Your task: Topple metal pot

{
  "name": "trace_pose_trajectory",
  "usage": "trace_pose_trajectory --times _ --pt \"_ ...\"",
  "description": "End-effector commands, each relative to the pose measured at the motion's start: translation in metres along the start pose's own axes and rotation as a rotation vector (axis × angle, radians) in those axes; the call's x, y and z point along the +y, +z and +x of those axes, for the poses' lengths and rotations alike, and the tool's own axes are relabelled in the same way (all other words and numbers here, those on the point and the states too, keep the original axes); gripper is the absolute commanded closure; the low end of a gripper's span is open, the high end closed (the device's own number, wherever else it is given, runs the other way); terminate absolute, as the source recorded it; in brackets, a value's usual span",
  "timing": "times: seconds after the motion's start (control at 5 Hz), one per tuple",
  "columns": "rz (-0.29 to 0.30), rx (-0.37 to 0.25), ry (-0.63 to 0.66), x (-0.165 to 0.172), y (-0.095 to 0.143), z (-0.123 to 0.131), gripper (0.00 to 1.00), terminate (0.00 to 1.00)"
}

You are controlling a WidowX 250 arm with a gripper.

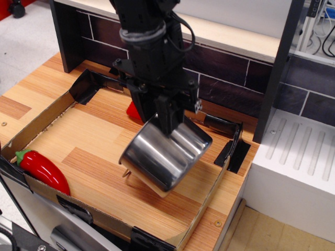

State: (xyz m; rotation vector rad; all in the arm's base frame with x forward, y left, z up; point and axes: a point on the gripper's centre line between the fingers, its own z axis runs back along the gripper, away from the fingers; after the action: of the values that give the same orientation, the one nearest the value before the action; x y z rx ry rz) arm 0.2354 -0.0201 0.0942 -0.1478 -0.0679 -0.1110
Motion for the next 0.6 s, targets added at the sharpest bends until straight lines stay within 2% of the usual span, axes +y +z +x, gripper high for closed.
trace_pose_trajectory --times 0.0,0.2,0.4 --pt "0.043 -0.024 0.050 0.0189 -0.0089 0.0165 1.00 0.00" --pt "0.074 -0.026 0.031 0.0194 -0.0098 0.0212 0.00 0.00" --pt "0.098 -0.060 0.016 0.0237 -0.0087 0.0239 0.00 0.00"
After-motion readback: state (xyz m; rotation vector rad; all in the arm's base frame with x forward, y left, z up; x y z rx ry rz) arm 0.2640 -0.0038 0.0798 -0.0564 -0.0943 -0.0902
